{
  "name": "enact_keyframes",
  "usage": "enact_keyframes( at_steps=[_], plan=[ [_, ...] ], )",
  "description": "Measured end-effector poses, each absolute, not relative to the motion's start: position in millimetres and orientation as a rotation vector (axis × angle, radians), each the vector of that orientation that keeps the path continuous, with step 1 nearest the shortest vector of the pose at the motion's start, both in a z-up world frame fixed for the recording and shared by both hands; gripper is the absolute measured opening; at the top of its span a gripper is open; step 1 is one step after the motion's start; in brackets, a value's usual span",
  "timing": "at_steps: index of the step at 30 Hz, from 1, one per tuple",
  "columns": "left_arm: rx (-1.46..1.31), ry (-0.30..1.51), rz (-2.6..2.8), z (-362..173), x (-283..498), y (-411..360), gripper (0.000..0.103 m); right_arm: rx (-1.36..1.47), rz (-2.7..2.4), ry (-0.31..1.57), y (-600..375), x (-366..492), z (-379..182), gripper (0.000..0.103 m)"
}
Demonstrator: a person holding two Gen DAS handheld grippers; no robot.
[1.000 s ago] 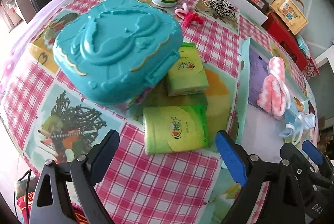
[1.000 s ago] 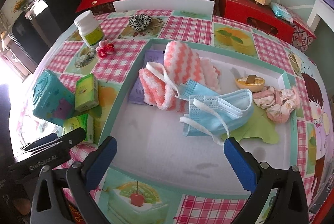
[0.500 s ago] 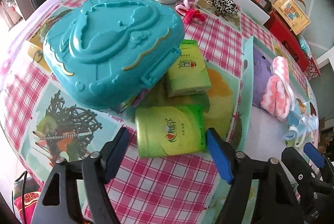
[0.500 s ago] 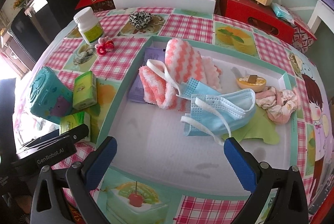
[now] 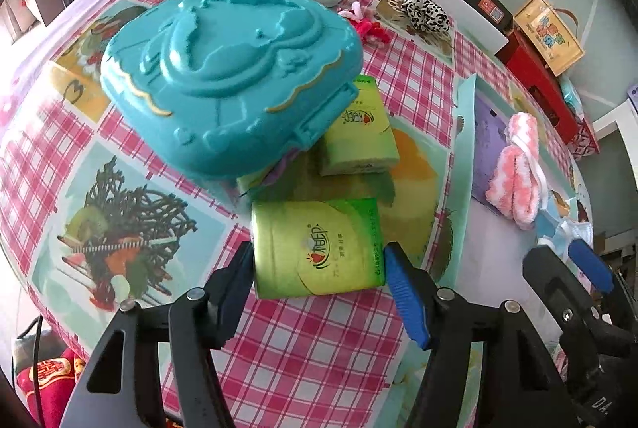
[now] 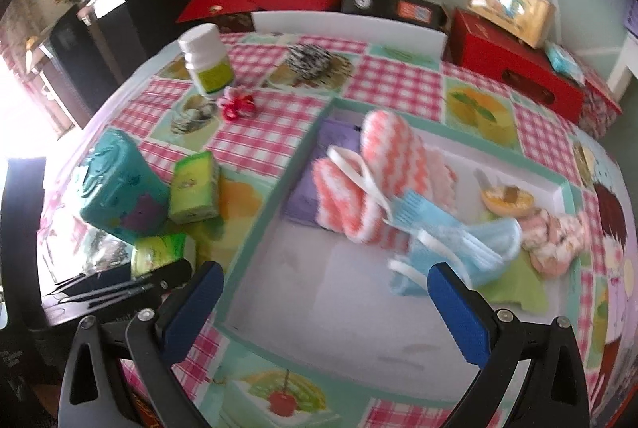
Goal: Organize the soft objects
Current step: 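Grasp the large green tissue pack with the left tool while the right grasps the smaller green pack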
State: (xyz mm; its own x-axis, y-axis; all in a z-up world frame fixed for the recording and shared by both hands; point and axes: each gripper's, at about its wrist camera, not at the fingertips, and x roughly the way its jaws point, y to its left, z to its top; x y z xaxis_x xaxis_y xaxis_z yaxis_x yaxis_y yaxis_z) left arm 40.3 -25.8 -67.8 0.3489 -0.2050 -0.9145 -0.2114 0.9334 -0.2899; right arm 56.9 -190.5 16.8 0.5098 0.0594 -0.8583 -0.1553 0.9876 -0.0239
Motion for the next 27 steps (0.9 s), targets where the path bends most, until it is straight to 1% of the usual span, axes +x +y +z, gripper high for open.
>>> enact_keyframes(
  at_steps=[7,25,27],
  plan=[
    [-0.433,1.228,-0.004,-62.3,28.6,-15.3,0.066,-0.126,0.195,0.954,-172.5,61.0,22.9,0.103],
    [-0.44,1.168,-0.027,-33.7,11.3,2.8,0.066,-0.126,0.239,0.903,-162.5,60.2,29.9,0.102],
    [-0.445,1.17,-0.029,-33.7,10.1,6.2,0.066,-0.133,0.245,0.903,-159.7,61.2,29.9,0.1]
  ],
)
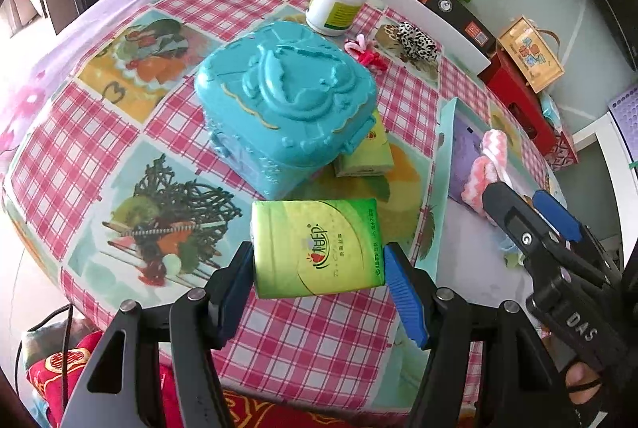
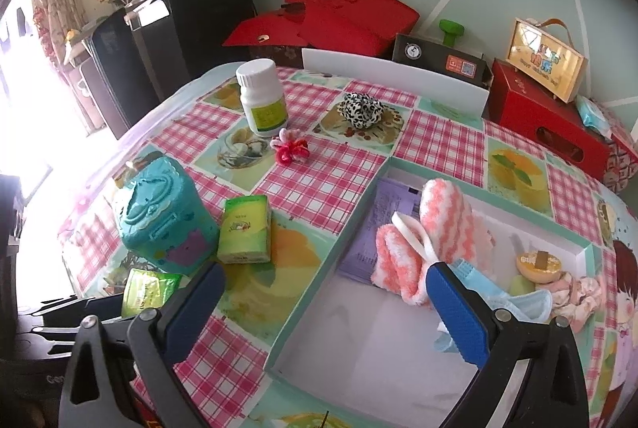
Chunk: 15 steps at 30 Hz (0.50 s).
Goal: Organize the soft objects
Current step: 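Grasp the large green tissue pack with the left tool while the right grasps the smaller green pack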
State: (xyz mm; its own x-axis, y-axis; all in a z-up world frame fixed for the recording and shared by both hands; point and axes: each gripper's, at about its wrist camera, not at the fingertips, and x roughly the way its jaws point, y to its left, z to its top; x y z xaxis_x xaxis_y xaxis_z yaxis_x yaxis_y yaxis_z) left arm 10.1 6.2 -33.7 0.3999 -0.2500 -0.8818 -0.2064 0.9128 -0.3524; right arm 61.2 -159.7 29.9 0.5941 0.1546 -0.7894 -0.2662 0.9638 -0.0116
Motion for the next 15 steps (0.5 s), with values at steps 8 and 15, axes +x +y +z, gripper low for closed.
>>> enact_keyframes(
  at_steps=[8,15],
  plan=[
    [-0.48,1.142,-0.02,-23.6,-1.7,31.7,0.066,-0.155,0.284,0.901,-140.9,68.4,27.2,0.093],
    [-0.534,1.122,0.014,-23.7,-7.7,61.4,0.066,-0.227,0.325,0.947,-111.4,77.0,6.7,0.085]
  ],
)
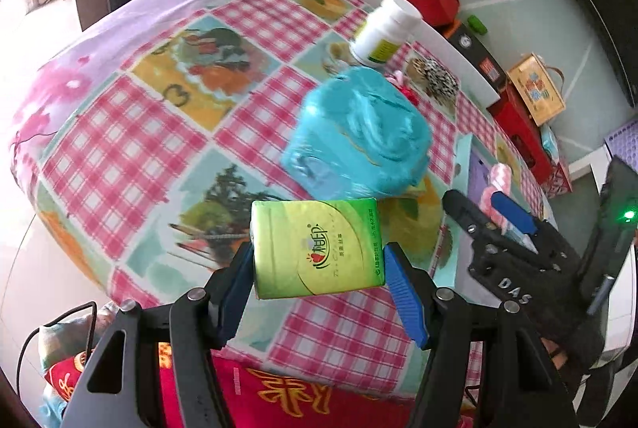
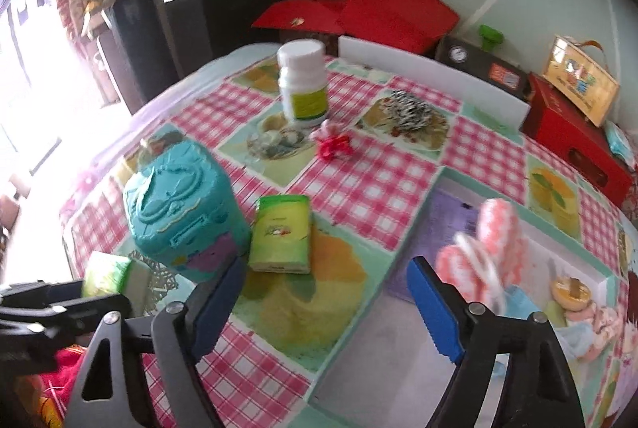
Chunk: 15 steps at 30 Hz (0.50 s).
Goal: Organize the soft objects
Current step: 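Grasp the large green tissue pack with the left tool while the right grasps the smaller green pack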
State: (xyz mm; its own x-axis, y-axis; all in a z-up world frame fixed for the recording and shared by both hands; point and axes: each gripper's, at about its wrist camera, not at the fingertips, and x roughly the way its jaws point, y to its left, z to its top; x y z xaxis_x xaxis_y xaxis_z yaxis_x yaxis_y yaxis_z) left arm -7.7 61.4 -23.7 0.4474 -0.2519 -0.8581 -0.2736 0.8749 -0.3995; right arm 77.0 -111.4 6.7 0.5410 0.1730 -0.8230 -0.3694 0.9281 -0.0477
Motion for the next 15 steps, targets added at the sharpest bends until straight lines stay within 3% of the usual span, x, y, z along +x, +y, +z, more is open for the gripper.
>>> enact_keyframes(
  at_steps=[5,15],
  plan=[
    [-0.583,1.117,0.03,-28.1,-6.7,81.2,0.066,-0.278,0.346,0.981,-94.3,81.1,-8.9,0.084],
    [-0.649,1.102,0.047,-37.8,2.1,102.9,0.066,-0.342,0.349,1.044,-76.3,95.3,-38.6,0.069]
  ],
)
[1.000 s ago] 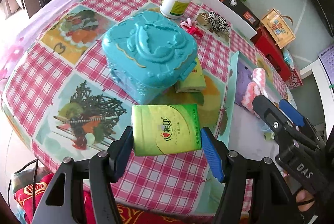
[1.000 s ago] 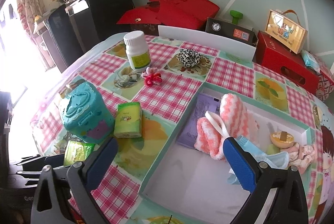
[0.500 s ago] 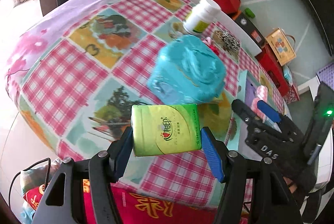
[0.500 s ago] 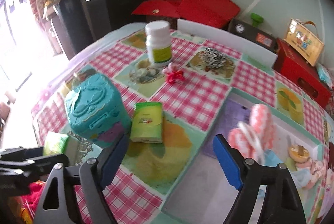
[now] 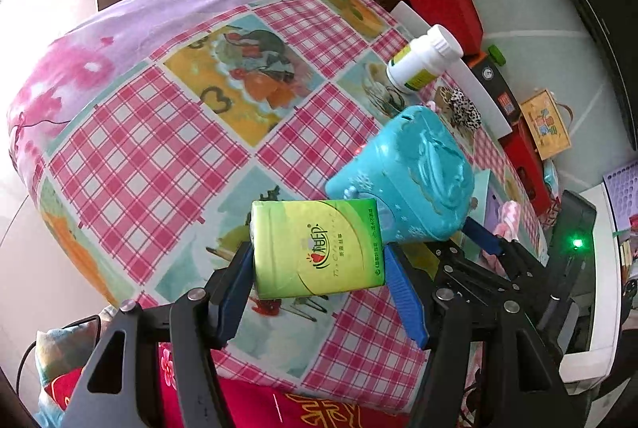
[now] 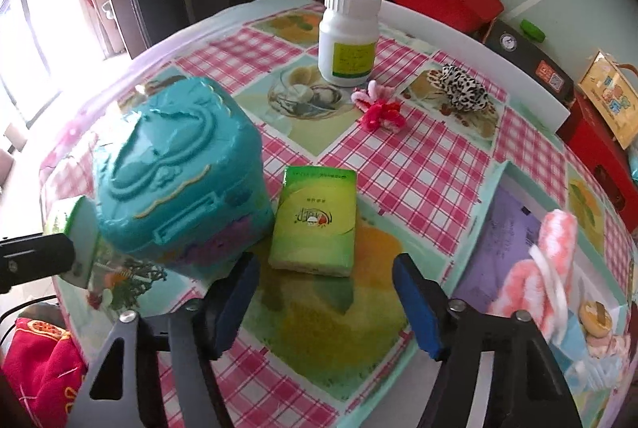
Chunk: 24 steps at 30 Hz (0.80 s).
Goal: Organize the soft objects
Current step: 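Grasp the large green tissue pack with the left tool while the right grasps the smaller green pack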
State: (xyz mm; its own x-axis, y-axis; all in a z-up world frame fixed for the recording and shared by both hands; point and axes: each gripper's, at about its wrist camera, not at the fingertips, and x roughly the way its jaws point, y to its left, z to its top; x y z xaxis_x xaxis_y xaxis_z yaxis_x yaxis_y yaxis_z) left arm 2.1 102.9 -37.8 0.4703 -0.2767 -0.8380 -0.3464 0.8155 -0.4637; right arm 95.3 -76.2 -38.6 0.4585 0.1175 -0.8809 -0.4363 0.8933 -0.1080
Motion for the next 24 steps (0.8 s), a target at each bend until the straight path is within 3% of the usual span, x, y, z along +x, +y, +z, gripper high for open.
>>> enact_keyframes(
  at_steps=[7,14,24],
  plan=[
    [-0.67,1.102,0.04,-44.1,3.6,106.0,0.066,-0.333,0.347,1.064,-74.2,104.5,-48.5,0.068],
    [-0.678,1.101,0.041,-47.5,4.3,107.7,0.066,-0.324,0.352,1.072,-73.9,107.8,-53.1,0.051],
    [-0.674,1.085,0.046,-43.8,1.3,108.1,0.066,-0.295,0.352,1.057,-79.0,104.5,-46.4,0.05]
  ],
)
